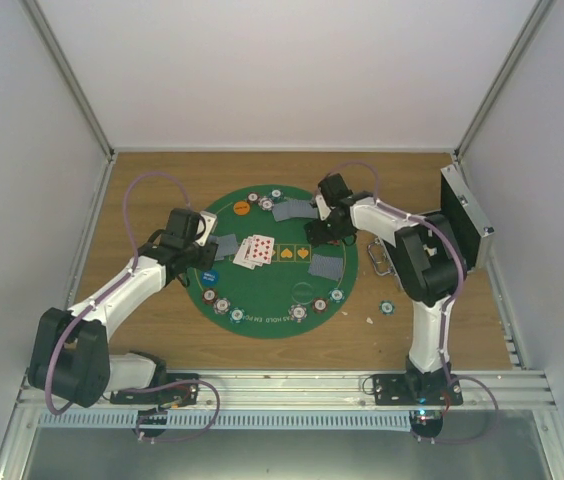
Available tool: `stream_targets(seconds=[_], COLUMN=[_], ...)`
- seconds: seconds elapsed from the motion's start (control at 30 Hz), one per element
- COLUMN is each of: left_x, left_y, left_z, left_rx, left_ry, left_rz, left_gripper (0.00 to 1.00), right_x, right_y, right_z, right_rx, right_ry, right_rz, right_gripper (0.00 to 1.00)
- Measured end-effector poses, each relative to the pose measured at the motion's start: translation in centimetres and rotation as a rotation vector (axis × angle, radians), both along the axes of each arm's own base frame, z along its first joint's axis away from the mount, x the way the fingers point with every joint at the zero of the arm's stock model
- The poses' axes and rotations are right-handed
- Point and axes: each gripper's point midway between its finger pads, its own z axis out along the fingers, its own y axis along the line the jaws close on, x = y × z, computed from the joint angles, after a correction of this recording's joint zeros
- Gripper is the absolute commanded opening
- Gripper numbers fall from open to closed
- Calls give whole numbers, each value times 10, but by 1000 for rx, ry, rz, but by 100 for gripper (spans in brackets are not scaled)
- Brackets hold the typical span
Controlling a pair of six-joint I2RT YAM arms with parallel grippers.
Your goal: Distribute texas hold em gaming equipment
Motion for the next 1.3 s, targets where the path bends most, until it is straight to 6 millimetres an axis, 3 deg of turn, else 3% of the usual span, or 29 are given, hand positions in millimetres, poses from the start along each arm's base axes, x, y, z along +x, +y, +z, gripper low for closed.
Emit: stream_targets(seconds=[0.27,0.6,0.83,1.3], left_x=[0,0,0,-1], left_y=[0,1,1,2], left_z=[0,0,0,-1], left_rx=[0,-1,-1,-2], left_ry=[0,0,0,2], left_rz=[1,4,4,7], left_gripper=[55,55,55,55], right_x=[2,0,0,-5], right_y=[1,1,-1,-5], right_z=[-10,-13,-14,-13], right_rx=[-31,-63,-78,-84], right_ry=[5,-4,-18,-26], right_rz=[10,13,9,-13], right_gripper=[76,80,76,56])
